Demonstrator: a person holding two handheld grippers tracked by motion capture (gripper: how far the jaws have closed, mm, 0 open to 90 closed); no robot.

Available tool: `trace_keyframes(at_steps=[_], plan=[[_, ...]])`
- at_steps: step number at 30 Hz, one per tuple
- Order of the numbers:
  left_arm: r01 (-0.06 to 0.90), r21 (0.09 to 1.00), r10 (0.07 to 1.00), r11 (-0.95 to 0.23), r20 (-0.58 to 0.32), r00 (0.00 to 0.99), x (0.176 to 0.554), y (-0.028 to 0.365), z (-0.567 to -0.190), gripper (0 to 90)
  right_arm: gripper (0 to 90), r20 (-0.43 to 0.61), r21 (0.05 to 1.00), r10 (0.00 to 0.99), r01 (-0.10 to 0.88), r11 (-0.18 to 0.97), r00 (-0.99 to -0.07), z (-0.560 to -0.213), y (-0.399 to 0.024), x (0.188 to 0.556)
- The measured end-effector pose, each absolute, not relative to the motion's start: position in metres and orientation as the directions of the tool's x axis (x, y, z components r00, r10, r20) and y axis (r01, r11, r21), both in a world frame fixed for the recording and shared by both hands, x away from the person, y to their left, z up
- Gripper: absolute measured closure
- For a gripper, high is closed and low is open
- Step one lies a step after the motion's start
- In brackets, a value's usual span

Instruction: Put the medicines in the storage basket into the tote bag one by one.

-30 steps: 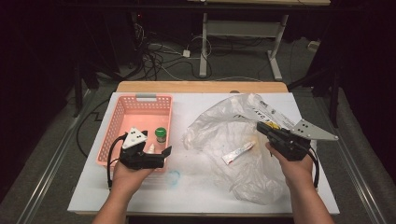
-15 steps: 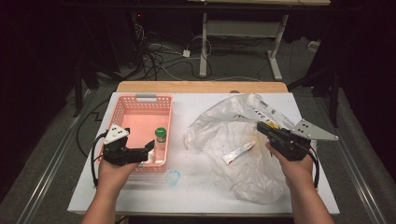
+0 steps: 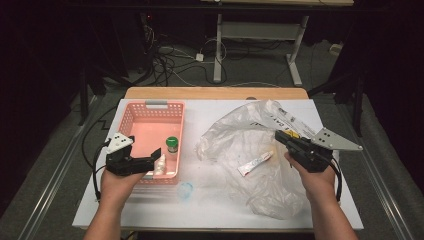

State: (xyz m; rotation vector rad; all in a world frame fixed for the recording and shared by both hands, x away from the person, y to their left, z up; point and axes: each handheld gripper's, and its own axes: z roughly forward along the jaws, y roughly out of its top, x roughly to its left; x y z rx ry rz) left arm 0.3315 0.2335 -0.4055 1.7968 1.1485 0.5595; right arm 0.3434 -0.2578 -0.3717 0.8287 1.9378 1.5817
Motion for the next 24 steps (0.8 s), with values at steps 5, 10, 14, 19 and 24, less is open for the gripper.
trace_keyframes(at_steps=[5,10,14,19,24], plan=[[0.473,0.869,0.862,-0.142,-0.126,0.49,0.339,0.227,-0.397,0.0,90.0,-0.003,0.98,0.725,0.142,0.139,-0.689,-0.371,-0.259,0.343],[0.49,0.855,0.862,-0.169,-0.113,0.495,0.355,0.219,-0.392,0.0,90.0,-0.006,0.98,0.724,0.139,0.141,-0.69,-0.371,-0.259,0.343],[0.499,0.842,0.862,-0.204,-0.086,0.499,0.368,0.213,-0.39,0.0,90.0,-0.01,0.981,0.724,0.135,0.142,-0.69,-0.371,-0.259,0.343],[0.556,0.802,0.869,-0.219,-0.1,0.485,0.387,0.214,-0.394,3.1,90.0,-0.008,0.981,0.724,0.136,0.141,-0.69,-0.371,-0.258,0.343],[0.594,0.766,0.871,-0.248,-0.092,0.482,0.4,0.213,-0.4,7.6,90.0,-0.007,0.98,0.726,0.14,0.141,-0.688,-0.371,-0.258,0.343]])
